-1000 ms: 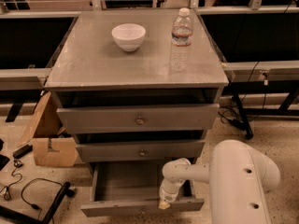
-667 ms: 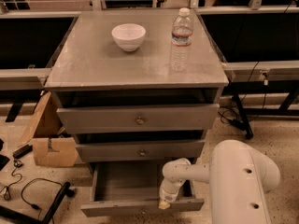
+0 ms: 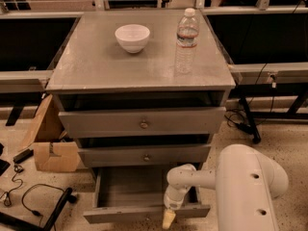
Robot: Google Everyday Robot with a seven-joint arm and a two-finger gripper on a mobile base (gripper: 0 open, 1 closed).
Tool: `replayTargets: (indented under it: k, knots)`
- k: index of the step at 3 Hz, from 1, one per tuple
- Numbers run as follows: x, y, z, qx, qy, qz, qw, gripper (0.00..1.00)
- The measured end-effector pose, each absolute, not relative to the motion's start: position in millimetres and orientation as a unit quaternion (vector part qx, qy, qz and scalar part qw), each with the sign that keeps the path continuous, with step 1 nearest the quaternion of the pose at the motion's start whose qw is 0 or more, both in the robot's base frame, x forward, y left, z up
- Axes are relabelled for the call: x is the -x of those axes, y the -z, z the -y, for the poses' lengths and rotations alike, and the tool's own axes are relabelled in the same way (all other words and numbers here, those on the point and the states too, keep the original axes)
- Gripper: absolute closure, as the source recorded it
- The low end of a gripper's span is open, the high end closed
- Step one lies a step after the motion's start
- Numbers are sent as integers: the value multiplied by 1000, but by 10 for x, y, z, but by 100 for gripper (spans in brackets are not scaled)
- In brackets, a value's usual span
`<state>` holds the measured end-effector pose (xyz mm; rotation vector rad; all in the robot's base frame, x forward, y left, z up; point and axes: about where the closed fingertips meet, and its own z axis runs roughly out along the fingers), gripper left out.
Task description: Open bottom drawer
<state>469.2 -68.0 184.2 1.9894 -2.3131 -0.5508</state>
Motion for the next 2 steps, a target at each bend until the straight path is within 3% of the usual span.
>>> replayTargets:
  k: [2]
  knots:
    - [-4692,-1842,680,-642,178,746,21,0]
